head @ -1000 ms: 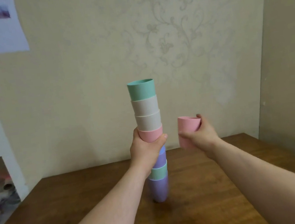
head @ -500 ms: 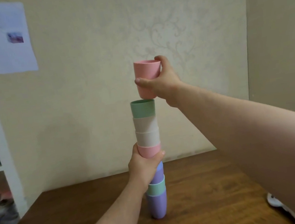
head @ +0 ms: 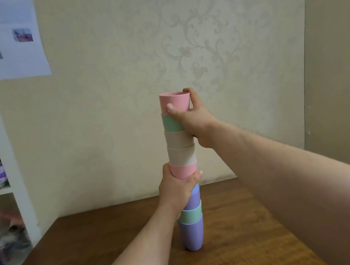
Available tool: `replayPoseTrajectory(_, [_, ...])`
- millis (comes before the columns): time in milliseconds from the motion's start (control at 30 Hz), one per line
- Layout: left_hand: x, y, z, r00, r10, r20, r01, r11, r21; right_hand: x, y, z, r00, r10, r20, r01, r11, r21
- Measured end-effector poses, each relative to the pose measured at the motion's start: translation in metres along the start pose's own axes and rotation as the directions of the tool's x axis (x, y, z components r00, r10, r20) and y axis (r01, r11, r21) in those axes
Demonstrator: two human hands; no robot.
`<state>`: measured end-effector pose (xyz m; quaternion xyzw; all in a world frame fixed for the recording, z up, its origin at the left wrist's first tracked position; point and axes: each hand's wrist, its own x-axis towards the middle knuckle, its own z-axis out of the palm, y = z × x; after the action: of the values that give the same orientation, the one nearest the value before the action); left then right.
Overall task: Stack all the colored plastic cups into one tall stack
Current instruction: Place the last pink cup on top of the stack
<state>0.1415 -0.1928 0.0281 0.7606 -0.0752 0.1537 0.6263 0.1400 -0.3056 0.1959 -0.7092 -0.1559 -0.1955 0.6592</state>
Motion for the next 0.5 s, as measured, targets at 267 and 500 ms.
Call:
replayPoseTrajectory(267, [0.001,-0.002,0.0,1.0,-0.016,0.009,0.016,1.0,-0.014,-0.007,-0.001,0.001,0.998,0.001,0.058,-0.004,0.999,0.053])
replayPoseTrajectory(500, [0.002,-0.003,0.0,0.999,-0.038,-0.007,0.038,0.999,0.013,-0.038,0.043,-0.012,0.977,-0.02,0.211,0.032,0.998,-0.052])
